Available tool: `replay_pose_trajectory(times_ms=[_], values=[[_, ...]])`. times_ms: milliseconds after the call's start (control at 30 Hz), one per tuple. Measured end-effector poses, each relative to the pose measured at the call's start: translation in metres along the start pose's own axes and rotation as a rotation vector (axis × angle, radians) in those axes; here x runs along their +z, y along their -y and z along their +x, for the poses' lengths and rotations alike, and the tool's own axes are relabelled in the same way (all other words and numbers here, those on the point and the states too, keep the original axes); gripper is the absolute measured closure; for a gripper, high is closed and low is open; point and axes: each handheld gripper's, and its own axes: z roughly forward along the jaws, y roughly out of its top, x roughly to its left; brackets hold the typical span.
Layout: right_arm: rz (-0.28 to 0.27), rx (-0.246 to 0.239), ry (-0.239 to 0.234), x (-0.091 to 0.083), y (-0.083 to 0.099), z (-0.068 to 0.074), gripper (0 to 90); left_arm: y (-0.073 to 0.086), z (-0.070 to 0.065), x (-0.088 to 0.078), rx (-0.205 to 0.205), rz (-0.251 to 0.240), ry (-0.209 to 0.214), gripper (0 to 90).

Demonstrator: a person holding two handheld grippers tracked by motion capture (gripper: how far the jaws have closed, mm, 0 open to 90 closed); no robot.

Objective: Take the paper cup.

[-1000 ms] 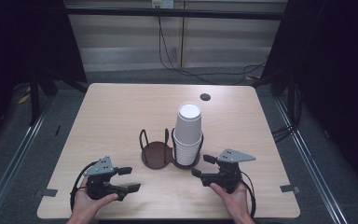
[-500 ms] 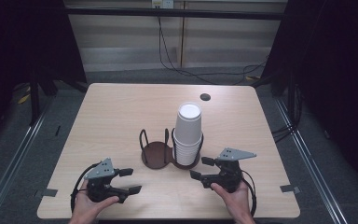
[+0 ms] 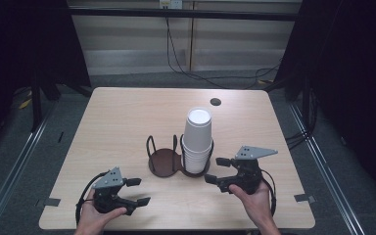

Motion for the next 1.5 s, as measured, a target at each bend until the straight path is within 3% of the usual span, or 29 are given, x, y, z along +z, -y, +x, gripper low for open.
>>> replay_pose_trajectory(times_ms=[133, 233, 367, 667, 1000, 1133, 1267, 1433, 1500], values=[[0.017, 0.019, -0.020, -0.001, -0.005, -0.002, 21.5, 0.000, 0.000, -0.001, -0.005, -0.007, 0.001, 25.2], [-0.010, 0.006, -0.021, -0.005, -0.010, -0.004, 21.0, 0.001, 0.001, -0.003, -0.031, -0.019, 0.015, 24.8], [-0.021, -0.023, -0.017, -0.008, -0.023, -0.005, 20.6, 0.002, 0.003, -0.005, -0.034, -0.035, 0.017, 22.5], [-0.015, -0.053, -0.023, -0.010, -0.048, -0.007, 16.2, 0.002, 0.003, -0.008, -0.005, -0.041, 0.040, 17.6], [0.002, -0.076, -0.022, -0.007, -0.072, -0.011, 15.6, 0.003, 0.002, -0.008, -0.003, -0.036, 0.047, 17.4], [0.042, -0.090, -0.017, -0.003, -0.085, -0.016, 14.0, 0.003, 0.002, -0.007, -0.002, -0.027, 0.047, 17.9], [0.027, -0.086, -0.033, -0.002, -0.094, -0.020, 14.8, 0.003, 0.002, -0.007, -0.002, -0.022, 0.040, 18.1], [0.064, -0.101, -0.045, 0.004, -0.105, -0.021, 14.7, 0.003, 0.002, -0.008, -0.002, -0.023, 0.043, 18.1], [0.077, -0.084, -0.049, 0.006, -0.109, -0.025, 14.0, 0.003, 0.002, -0.007, -0.003, -0.019, 0.043, 18.1]])
